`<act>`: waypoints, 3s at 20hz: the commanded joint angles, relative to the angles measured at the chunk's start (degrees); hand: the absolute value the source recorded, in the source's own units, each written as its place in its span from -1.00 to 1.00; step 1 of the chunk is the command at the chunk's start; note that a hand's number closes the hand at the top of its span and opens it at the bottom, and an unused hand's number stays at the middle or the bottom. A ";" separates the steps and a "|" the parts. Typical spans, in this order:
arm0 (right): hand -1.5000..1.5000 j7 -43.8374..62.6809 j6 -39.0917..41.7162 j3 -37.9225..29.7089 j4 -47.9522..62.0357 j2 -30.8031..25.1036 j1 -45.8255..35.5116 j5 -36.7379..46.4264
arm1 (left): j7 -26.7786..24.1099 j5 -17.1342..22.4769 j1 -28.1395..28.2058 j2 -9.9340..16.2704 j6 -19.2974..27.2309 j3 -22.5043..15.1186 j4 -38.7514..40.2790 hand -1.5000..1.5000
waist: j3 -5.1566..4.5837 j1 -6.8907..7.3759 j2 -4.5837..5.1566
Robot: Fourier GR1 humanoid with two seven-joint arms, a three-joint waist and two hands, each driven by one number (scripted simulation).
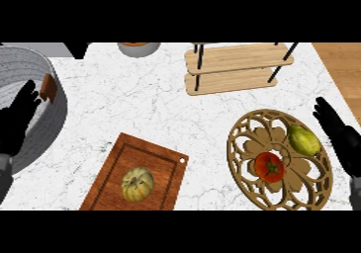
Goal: Pick the tomato from the placemat and place it in the tiered shelf
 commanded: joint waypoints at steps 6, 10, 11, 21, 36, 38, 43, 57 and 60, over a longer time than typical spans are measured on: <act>-1.00 -3.93 -14.75 -11.60 -16.44 6.11 6.69 -4.55 | -7.21 -5.24 -0.33 -7.56 0.89 -7.44 -8.22 0.00 | 1.25 -2.39 0.75; 1.00 -3.19 -24.94 -16.57 -6.17 0.59 10.59 6.50 | -6.24 -2.50 -0.20 -7.80 -0.32 -6.14 -7.31 0.00 | 0.59 -4.84 2.40; 1.00 -5.34 -30.16 -17.38 -7.26 5.26 13.07 7.04 | -7.13 -3.50 0.63 -8.04 -0.01 -6.89 -7.46 0.00 | 0.90 -5.05 1.88; -1.00 -36.66 -26.14 -19.31 -19.17 25.35 25.57 -10.28 | -8.96 -9.11 2.50 -14.38 2.00 -12.69 -9.38 0.00 | 1.33 0.29 1.63; -1.00 8.41 -27.52 -1.39 -48.53 10.19 42.81 24.39 | -5.13 -10.39 -0.17 -15.04 0.37 -12.29 -10.84 0.00 | 1.11 2.08 1.97; -1.00 13.04 -23.77 1.23 -52.67 7.74 47.68 27.99 | -7.70 -9.88 -0.13 -15.52 -0.32 -11.46 -8.07 0.00 | 0.96 1.59 2.21; -1.00 30.89 -18.28 3.31 -58.52 3.03 45.37 40.83 | -8.29 -11.28 -0.93 -17.85 0.56 -12.68 -6.91 0.00 | 0.96 2.63 2.58; -1.00 57.70 -12.74 20.75 -59.37 5.84 27.15 59.82 | -6.25 -12.55 -2.54 -20.18 -0.38 -10.93 -5.25 0.00 | 1.19 1.40 1.91; -1.00 63.01 -11.03 22.60 -59.19 6.46 23.17 63.56 | -8.62 -13.36 2.04 -19.90 -0.29 -11.64 -8.63 0.00 | 1.18 1.93 1.77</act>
